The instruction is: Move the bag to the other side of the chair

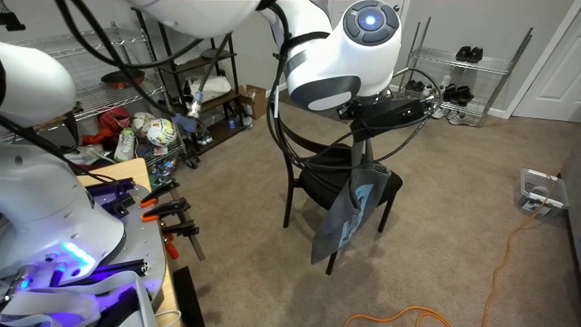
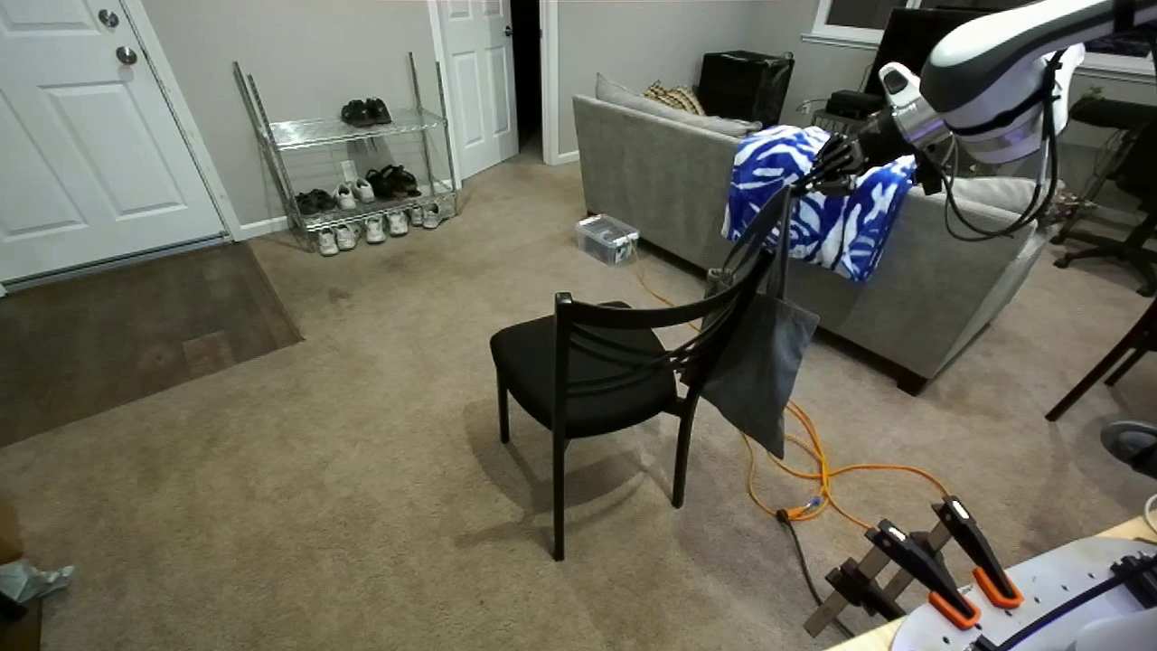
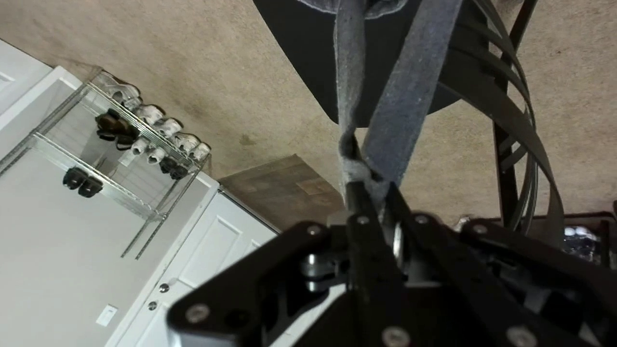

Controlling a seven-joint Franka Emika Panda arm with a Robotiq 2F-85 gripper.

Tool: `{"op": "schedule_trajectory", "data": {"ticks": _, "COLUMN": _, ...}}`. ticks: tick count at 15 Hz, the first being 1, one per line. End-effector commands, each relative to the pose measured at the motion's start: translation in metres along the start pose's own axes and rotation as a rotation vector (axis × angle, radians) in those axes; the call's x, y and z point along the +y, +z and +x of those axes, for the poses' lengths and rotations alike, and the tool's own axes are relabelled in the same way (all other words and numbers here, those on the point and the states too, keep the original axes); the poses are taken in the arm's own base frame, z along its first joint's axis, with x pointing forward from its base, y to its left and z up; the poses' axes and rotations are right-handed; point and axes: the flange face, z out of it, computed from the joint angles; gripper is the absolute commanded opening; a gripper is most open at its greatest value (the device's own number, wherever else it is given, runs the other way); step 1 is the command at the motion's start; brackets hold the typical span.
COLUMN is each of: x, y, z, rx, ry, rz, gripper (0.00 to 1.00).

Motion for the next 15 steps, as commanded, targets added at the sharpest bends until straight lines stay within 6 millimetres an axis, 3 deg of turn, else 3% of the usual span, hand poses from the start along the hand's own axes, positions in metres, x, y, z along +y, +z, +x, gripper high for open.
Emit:
{"op": "schedule_trajectory", "data": {"ticks": 1, "x": -0.014, "y": 0.006, "z": 0.023, "rx": -0.023, "ry": -0.039, "rz": 0.011, "gripper": 0.02}}
{"op": "schedule_trajectory", "data": {"ticks": 7, "x": -0.043, "y": 0.024, "z": 0.041, "rx": -0.024, "ry": -0.088, "rz": 0.064, "gripper": 0.02}}
{"op": "schedule_trajectory", "data": {"ticks": 11, "x": -0.052, "y": 0.031, "z": 0.034, "rx": -0.036, "ry": -0.086, "rz": 0.086, "gripper": 0.02}}
{"op": "schedule_trajectory", "data": {"ticks": 15, "x": -0.058, "y": 0.042, "z": 0.015, "rx": -0.067, "ry": -0.067, "rz": 0.112, "gripper": 0.02}}
